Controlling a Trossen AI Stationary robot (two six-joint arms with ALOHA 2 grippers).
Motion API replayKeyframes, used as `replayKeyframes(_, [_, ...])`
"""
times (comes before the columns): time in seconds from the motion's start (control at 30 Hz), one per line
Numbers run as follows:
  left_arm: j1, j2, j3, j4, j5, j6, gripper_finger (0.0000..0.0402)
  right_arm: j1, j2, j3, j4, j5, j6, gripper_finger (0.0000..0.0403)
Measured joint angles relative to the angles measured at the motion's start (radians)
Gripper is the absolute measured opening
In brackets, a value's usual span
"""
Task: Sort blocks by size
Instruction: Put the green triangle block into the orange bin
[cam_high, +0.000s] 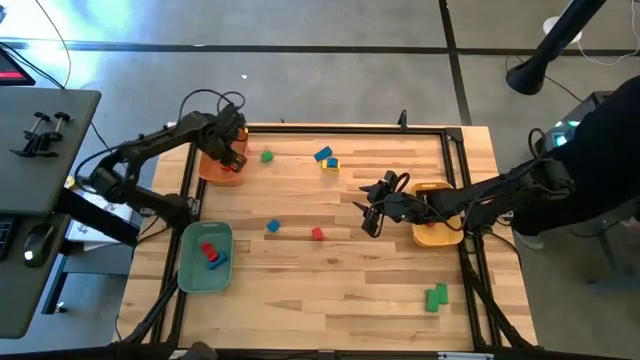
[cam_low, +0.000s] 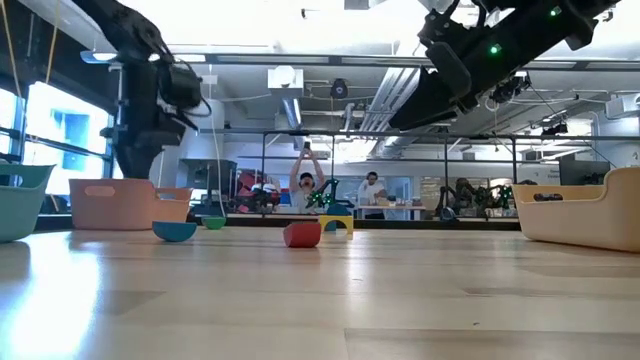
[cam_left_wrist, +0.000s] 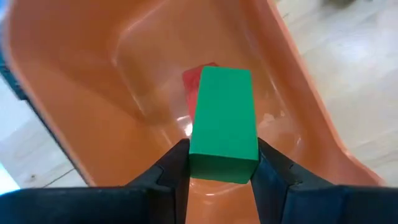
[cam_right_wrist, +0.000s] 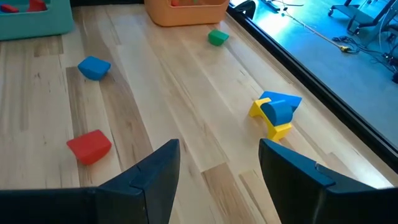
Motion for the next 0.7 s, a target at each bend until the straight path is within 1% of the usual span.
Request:
replayKeyframes(0.13, [0.000, 0.058, 0.000, 0.014, -0.007, 0.005, 0.0116, 0.000, 0.000, 0.000, 0.000, -0.001, 0.000, 0.0215])
replayKeyframes(0.33, [0.002, 0.097, 0.000, 0.014, -0.007, 0.015, 0.0141, 0.000, 0.000, 0.000, -0.001, -0.002, 0.000, 0.0215])
replayKeyframes(0.7, [0.009, 0.092, 0.013, 0.046, 0.005, 0.055, 0.0217, 0.000, 0.000, 0.000, -0.002, -0.003, 0.000, 0.0215])
